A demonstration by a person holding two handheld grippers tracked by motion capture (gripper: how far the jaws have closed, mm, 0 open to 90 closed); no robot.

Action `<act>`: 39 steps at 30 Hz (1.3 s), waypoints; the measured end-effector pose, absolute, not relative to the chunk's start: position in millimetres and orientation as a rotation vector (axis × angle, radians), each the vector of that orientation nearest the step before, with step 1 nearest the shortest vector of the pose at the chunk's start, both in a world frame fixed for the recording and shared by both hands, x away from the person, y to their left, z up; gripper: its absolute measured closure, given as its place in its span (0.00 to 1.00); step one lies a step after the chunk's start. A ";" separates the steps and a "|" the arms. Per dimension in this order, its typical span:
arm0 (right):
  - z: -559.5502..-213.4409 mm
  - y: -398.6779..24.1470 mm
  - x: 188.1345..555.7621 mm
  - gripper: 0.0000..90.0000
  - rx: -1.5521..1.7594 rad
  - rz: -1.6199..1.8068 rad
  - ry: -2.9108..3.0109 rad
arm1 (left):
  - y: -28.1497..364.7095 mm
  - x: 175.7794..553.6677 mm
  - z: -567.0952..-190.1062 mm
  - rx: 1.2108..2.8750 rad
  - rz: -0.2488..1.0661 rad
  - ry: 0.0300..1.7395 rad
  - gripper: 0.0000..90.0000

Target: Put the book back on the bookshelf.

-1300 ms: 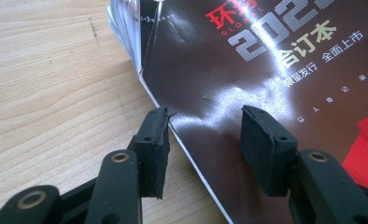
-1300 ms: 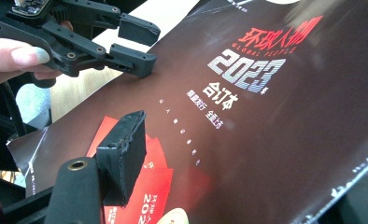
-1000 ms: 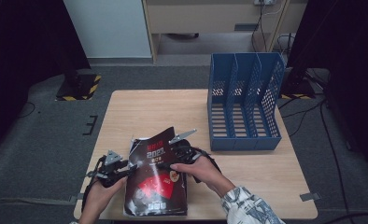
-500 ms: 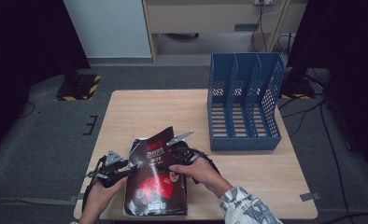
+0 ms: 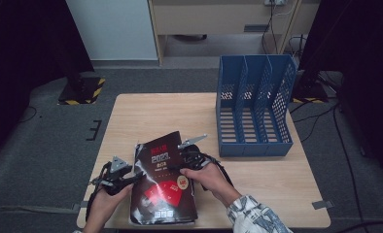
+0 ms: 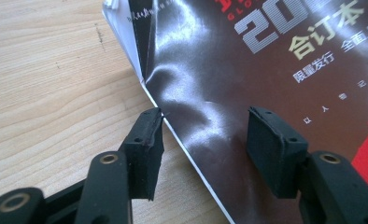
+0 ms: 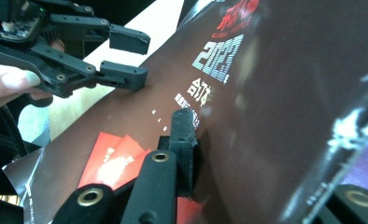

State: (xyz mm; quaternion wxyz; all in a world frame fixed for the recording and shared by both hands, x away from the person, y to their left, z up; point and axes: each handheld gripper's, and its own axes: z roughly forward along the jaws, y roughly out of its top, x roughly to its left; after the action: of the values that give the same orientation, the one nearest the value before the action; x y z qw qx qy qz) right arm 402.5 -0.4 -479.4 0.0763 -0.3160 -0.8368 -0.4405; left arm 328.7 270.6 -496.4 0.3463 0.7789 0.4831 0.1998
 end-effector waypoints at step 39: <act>-408.2 -14.9 394.4 0.97 -0.854 -1.733 -2.564 | 274.2 324.8 -477.4 1.880 0.684 1.201 0.40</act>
State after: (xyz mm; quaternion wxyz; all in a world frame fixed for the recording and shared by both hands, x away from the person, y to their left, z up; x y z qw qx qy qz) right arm 394.4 -14.9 -408.2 -0.0348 -0.2659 -0.7981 -0.5395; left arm 324.8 274.2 -477.4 0.3933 0.7407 0.4733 0.2694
